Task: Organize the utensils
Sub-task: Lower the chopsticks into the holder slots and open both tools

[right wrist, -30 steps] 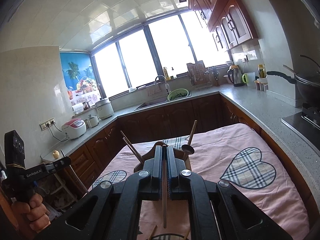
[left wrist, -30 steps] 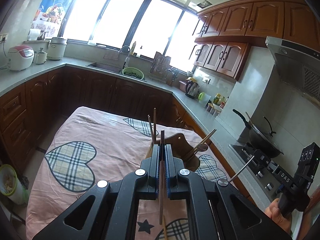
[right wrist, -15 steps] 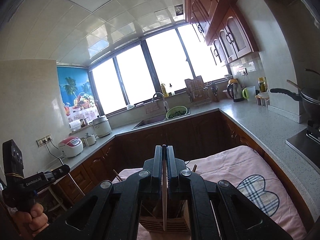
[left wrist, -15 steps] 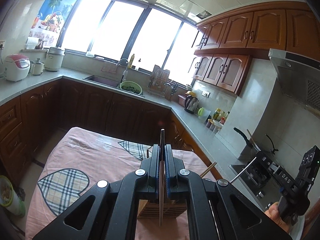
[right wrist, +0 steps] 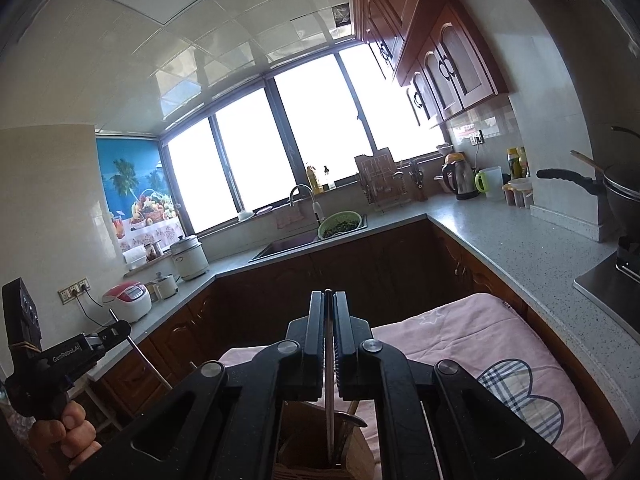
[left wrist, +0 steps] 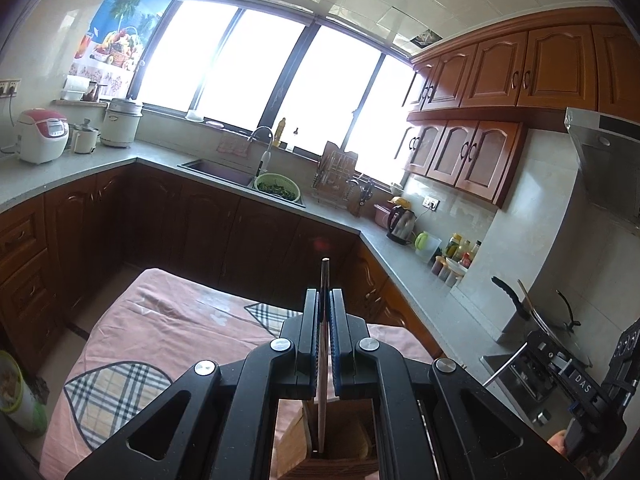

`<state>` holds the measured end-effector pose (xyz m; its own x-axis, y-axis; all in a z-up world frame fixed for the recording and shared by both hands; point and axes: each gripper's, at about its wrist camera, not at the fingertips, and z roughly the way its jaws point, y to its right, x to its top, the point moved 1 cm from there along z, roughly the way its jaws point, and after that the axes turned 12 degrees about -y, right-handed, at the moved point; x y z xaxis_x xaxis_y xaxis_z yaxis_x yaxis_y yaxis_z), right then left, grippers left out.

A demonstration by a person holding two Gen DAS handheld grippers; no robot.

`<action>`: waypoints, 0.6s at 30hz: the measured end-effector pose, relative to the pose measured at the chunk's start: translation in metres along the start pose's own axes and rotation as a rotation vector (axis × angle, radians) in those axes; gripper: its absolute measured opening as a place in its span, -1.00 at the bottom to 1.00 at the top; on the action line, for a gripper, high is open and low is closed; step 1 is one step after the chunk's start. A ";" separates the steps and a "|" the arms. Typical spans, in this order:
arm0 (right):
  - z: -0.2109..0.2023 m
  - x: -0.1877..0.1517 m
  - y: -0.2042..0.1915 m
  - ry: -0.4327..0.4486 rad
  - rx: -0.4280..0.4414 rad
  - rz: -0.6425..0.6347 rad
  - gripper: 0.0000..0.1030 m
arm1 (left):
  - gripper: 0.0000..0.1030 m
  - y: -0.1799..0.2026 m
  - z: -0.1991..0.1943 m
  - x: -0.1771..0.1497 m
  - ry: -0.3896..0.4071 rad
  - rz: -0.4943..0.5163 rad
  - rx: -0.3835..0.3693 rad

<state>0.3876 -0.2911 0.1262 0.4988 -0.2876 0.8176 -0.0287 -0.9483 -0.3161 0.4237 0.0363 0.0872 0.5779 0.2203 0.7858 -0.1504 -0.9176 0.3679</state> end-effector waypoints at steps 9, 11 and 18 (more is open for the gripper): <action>0.023 -0.018 0.009 -0.041 0.010 0.029 -0.93 | -0.94 -0.004 0.039 -0.013 -0.036 -0.023 0.003; 0.028 -0.024 0.012 -0.053 0.012 0.039 -0.93 | -0.94 -0.004 0.044 -0.014 -0.047 -0.020 0.011; 0.042 -0.042 0.024 -0.097 0.009 0.076 -0.93 | -0.94 -0.006 0.056 -0.017 -0.080 -0.030 0.013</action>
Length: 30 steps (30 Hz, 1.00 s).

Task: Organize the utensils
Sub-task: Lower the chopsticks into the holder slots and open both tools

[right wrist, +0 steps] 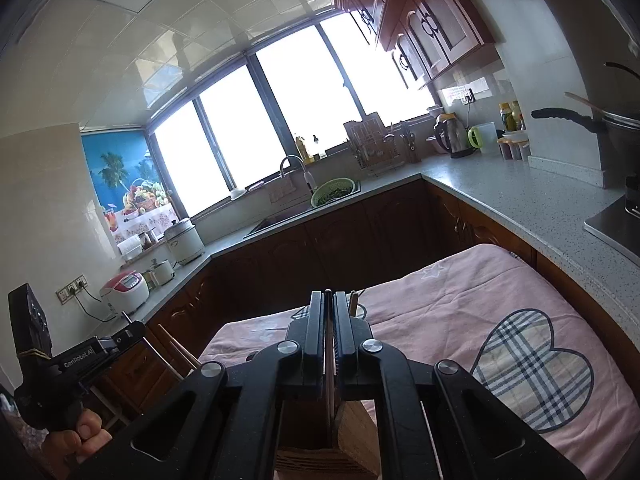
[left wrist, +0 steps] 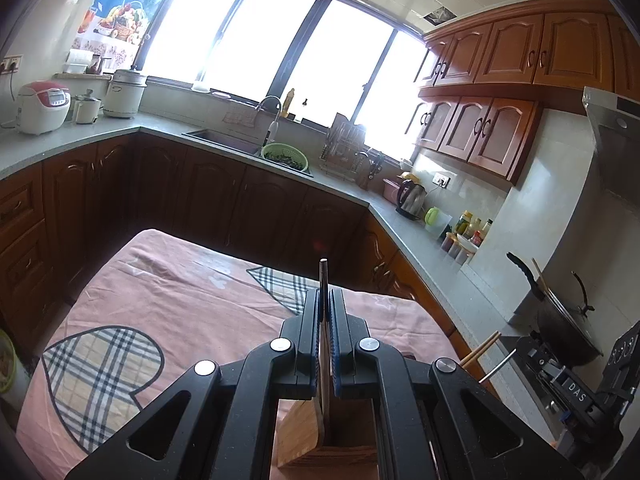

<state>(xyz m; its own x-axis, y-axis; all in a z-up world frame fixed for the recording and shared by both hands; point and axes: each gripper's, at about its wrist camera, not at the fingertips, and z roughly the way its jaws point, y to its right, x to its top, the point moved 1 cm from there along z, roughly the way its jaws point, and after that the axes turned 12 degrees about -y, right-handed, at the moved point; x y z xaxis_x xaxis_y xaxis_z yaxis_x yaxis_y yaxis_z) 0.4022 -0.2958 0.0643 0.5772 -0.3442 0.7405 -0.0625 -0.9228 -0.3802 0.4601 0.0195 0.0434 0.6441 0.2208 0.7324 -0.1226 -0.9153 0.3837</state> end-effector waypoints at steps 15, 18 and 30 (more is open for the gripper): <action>0.020 -0.014 0.001 -0.050 -0.004 0.012 -0.93 | -0.94 0.005 0.017 -0.002 -0.057 0.030 0.019; 0.022 -0.017 0.003 -0.058 -0.010 0.016 -0.93 | -0.94 0.005 0.023 -0.004 -0.073 0.025 0.021; 0.023 -0.017 0.006 -0.067 -0.006 0.030 -0.92 | -0.93 0.007 0.029 -0.001 -0.092 0.021 0.023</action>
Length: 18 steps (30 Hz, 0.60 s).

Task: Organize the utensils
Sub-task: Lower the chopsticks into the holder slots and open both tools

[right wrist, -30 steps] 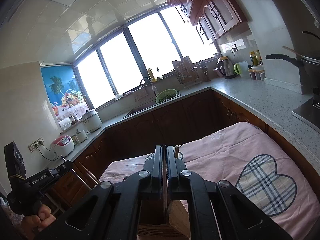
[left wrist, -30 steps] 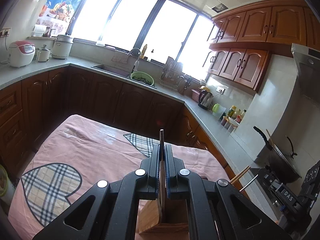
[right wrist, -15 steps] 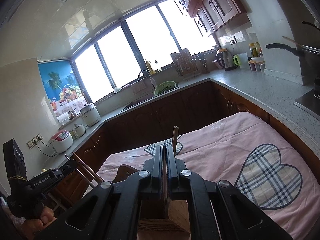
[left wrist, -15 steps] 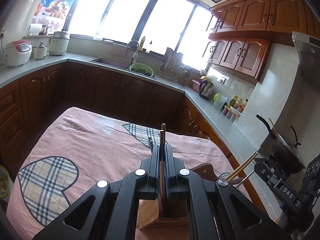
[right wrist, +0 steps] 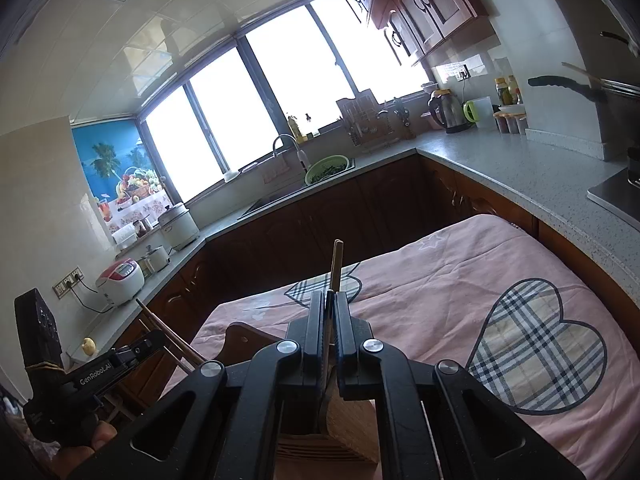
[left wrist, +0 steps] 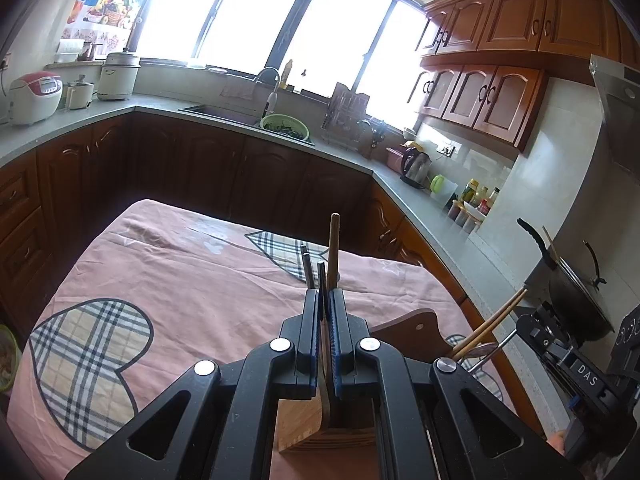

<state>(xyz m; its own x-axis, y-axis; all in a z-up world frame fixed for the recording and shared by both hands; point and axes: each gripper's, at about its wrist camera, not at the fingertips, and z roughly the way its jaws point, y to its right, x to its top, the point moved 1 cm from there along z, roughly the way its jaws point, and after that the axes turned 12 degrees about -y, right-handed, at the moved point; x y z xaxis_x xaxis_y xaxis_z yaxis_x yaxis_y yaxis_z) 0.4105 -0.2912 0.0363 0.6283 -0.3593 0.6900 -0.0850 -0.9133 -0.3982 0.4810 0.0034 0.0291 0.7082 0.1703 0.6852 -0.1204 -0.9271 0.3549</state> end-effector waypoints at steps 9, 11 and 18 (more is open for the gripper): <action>0.001 -0.001 -0.001 -0.003 -0.010 -0.013 -0.91 | -0.92 -0.002 0.000 0.000 -0.012 -0.008 -0.006; 0.001 -0.001 0.000 -0.007 -0.006 -0.011 -0.82 | -0.92 -0.003 -0.001 0.000 -0.016 -0.014 -0.012; 0.000 0.000 0.001 -0.012 -0.002 -0.005 -0.79 | -0.92 -0.003 -0.003 0.001 -0.016 -0.023 -0.006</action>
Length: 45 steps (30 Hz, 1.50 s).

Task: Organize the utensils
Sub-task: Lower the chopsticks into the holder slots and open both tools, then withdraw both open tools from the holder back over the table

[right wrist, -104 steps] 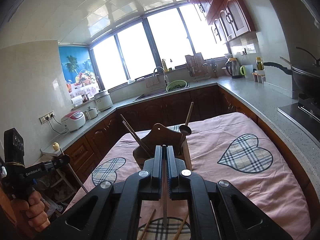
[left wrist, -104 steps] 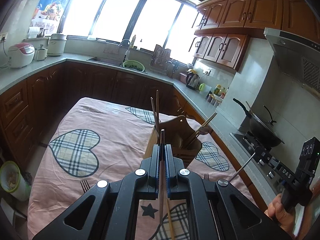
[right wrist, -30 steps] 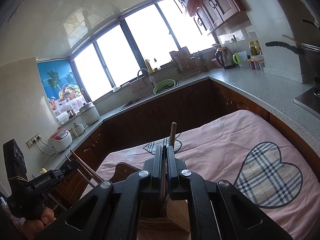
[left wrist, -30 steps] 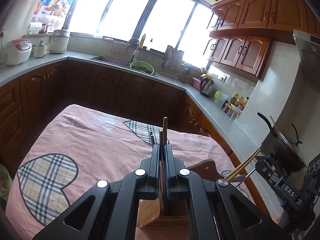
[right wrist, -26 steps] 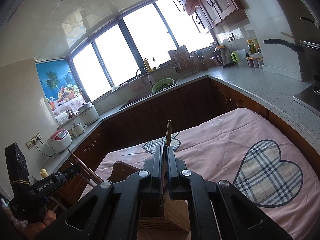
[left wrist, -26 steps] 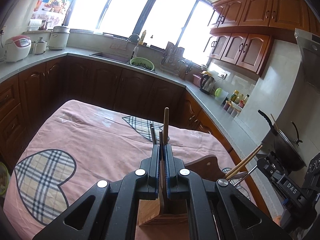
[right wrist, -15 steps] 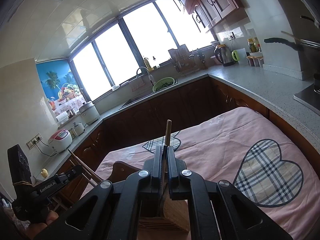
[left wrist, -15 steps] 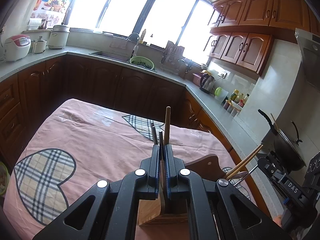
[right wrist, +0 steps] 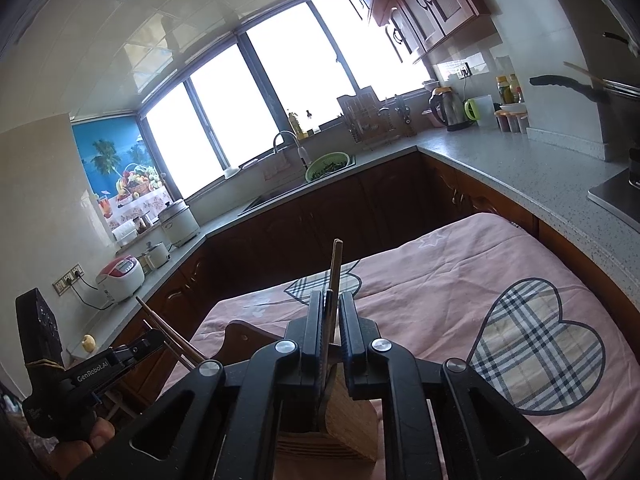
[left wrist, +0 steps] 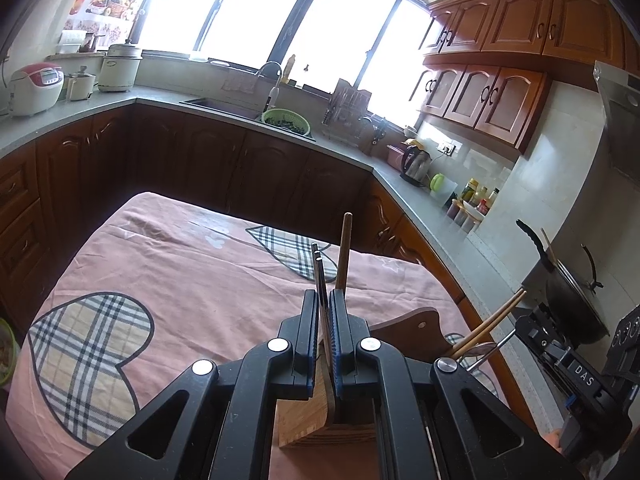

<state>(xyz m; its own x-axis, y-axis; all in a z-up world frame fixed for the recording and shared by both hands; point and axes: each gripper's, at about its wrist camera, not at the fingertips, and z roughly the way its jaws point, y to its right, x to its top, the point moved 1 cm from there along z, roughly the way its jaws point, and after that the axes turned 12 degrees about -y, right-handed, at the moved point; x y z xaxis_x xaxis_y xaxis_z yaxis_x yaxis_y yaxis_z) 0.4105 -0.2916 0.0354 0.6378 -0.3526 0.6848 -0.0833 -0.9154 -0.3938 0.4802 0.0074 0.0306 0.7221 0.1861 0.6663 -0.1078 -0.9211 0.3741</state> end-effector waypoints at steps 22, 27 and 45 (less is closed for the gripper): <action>-0.013 -0.008 0.005 0.011 0.009 0.040 0.96 | 0.66 0.001 -0.020 -0.017 0.017 -0.015 0.049; -0.021 -0.014 0.003 0.012 0.018 0.038 0.96 | 0.67 0.004 -0.034 -0.027 0.022 0.003 0.066; -0.064 -0.051 -0.003 0.009 0.074 0.056 0.98 | 0.79 0.010 -0.102 -0.074 0.033 0.064 0.119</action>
<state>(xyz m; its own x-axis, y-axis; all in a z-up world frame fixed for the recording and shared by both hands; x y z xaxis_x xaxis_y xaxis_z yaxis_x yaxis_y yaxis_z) 0.3289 -0.2831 0.0412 0.6269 -0.4053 0.6654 -0.0621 -0.8773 -0.4758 0.3563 0.0194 0.0510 0.6934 0.1352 0.7077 -0.0694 -0.9651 0.2524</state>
